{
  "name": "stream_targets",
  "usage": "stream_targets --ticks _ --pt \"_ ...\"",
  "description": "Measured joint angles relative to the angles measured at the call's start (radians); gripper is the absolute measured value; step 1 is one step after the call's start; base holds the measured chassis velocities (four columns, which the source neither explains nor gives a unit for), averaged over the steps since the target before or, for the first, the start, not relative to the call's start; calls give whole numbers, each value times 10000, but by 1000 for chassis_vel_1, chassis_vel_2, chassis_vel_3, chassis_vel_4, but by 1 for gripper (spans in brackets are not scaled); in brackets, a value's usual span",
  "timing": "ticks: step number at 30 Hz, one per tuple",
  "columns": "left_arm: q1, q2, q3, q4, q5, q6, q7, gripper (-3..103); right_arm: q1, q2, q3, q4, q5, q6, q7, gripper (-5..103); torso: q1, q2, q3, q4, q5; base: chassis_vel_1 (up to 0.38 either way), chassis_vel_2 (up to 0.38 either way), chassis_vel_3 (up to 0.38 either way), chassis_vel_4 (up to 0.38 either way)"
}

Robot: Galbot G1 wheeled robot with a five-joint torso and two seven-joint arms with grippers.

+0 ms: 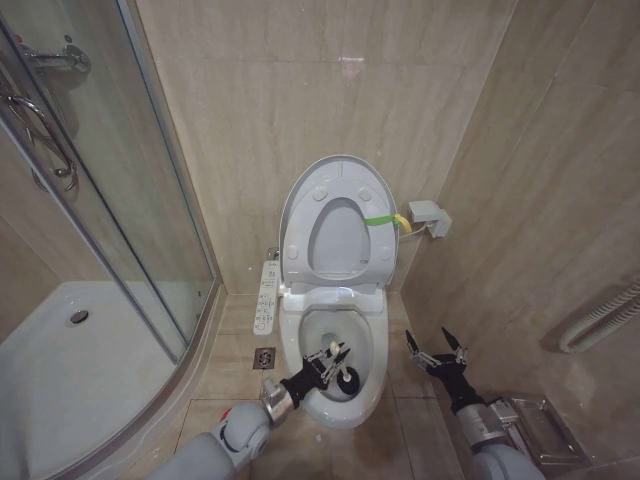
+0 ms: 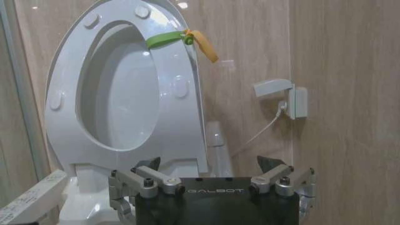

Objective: Open the toilet lid, clean the toilet bowl with a toilet brush, close the toilet lid, and flush.

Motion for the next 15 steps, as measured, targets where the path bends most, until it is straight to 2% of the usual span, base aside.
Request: stream_targets --ticks 4,9,12,15 --pt "-34 -21 -67 277 21 -3 5 19 0 0 0 -1 0 0 0 100 0 0 0 0 0 0 0 0 0" --pt "-412 -296 -203 1182 -39 -99 80 19 0 0 0 0 0 0 0 100 0 0 1 0 0 0 0 0 0" --pt "-865 -912 -499 2198 61 -518 708 19 0 0 0 0 0 0 1 100 1 -1 1 -4 0 0 0 0 0" --pt "-935 -1086 -523 2304 62 -543 705 19 0 0 0 0 0 0 0 100 1 -1 1 -4 -2 0 0 0 0"
